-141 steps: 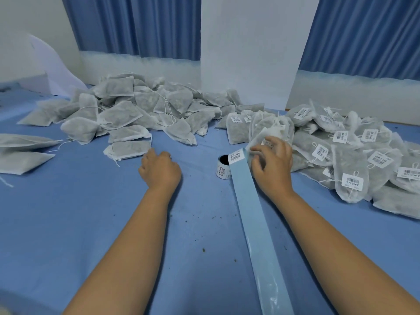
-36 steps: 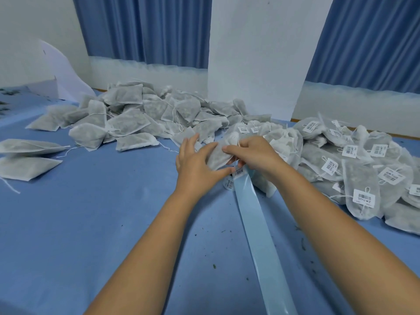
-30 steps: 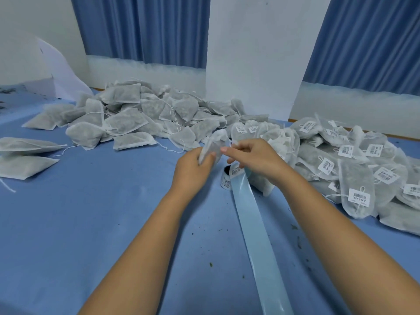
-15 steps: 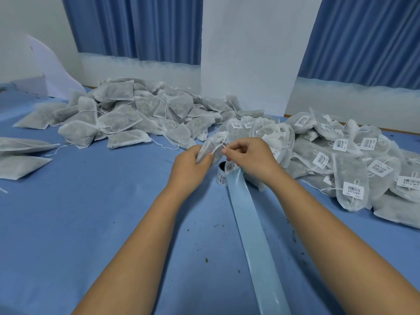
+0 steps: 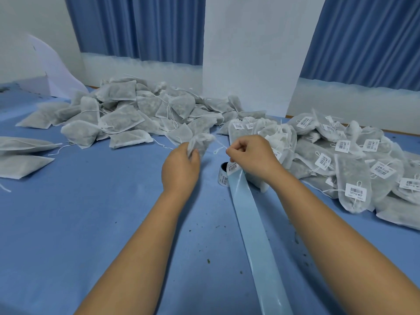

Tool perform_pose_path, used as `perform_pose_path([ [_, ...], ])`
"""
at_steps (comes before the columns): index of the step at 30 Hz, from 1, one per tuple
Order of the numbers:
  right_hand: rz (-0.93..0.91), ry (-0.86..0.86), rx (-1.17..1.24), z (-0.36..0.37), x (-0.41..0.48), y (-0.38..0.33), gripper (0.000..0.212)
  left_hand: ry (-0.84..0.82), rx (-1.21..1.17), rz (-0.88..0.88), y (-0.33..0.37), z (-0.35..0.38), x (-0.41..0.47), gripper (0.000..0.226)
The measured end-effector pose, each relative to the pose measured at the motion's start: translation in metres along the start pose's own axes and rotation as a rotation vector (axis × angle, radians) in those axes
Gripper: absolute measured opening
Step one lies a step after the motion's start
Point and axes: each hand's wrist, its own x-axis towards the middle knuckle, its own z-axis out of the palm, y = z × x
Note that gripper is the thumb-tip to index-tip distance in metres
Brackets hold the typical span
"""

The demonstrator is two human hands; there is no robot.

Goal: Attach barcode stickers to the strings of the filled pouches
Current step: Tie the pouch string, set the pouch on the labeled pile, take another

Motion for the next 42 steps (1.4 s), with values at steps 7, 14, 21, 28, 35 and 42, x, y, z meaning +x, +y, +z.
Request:
perform_pose_path([
  [7, -0.018, 0.049, 0.052, 0.000, -0.018, 0.007, 0.030, 0.052, 0.047, -0.170, -0.011, -0.007, 0.009, 0.025],
  [14, 0.032, 0.180, 0.099, -0.008, -0.022, 0.025, 0.033, 0.083, 0.116, -0.236, -0.018, -0.014, 0.014, 0.024],
  [21, 0.054, 0.086, 0.168, -0.016, -0.024, 0.025, 0.023, -0.235, 0.293, 0.101, -0.007, -0.009, 0.005, 0.056],
  [28, 0.153, -0.145, 0.693, -0.025, -0.028, 0.009, 0.019, -0.444, 0.177, 0.340, 0.005, 0.006, -0.007, 0.035],
  [35, 0.265, -0.145, 1.133, -0.031, -0.025, 0.007, 0.045, -0.536, -0.038, 0.278, 0.019, -0.005, -0.015, 0.028],
  [42, 0.280, -0.085, 1.207, -0.035, -0.021, 0.011, 0.039, -0.756, -0.254, 0.159, 0.031, -0.016, -0.021, 0.021],
])
